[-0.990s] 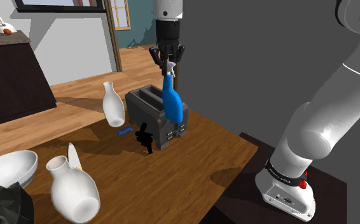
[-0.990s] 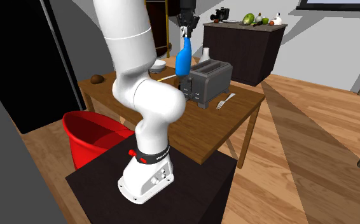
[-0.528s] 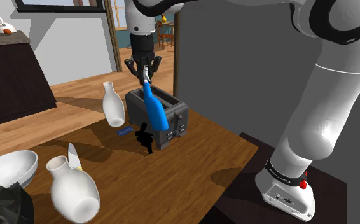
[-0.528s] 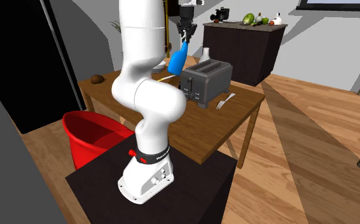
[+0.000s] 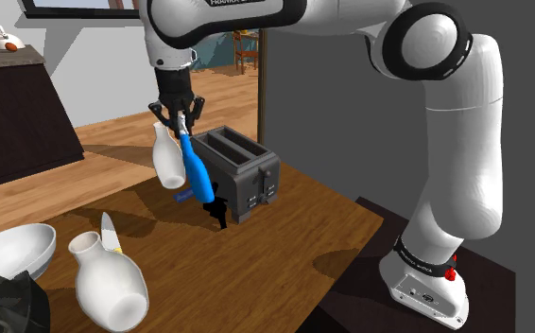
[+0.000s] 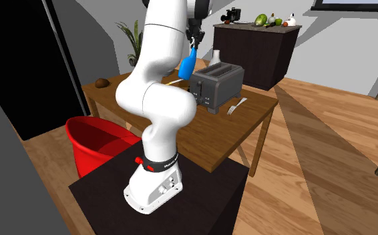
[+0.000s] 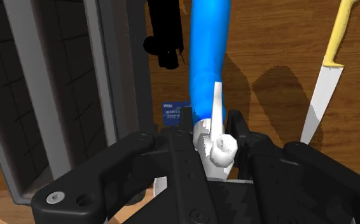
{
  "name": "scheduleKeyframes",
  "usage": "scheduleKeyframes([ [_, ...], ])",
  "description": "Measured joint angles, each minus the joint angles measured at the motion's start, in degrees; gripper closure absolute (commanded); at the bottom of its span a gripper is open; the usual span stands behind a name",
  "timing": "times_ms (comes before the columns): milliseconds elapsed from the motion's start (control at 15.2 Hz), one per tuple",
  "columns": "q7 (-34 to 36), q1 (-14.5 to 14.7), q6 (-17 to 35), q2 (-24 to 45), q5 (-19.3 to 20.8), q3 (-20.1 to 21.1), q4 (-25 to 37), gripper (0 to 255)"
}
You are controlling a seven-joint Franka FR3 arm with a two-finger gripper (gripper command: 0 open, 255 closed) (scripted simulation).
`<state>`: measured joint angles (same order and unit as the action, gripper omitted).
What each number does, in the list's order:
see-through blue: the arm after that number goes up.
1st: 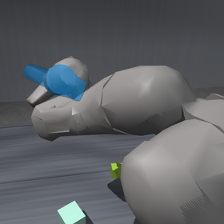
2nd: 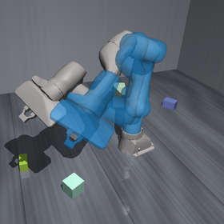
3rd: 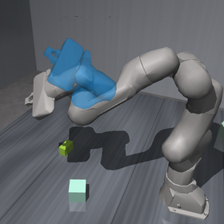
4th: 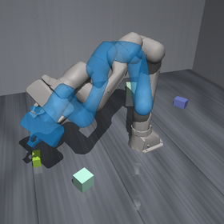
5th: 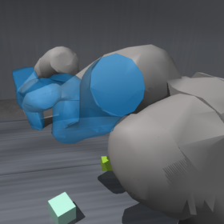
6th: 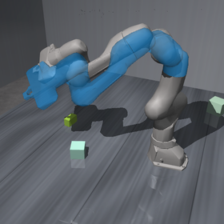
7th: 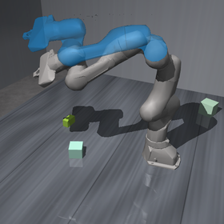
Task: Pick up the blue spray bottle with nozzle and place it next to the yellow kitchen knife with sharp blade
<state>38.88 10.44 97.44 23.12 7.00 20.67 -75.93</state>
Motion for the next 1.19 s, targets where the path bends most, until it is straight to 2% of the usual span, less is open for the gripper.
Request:
scheduleKeyframes([
  [198, 0.9, 1.5, 0.5, 4.7, 1.4, -0.3, 4.0, 255],
  [858, 1.3, 1.0, 7.7, 5.3, 1.7, -0.5, -2.6, 255],
  [1188, 1.4, 1.0, 9.3, 5.8, 1.9, -0.6, -3.7, 255],
])
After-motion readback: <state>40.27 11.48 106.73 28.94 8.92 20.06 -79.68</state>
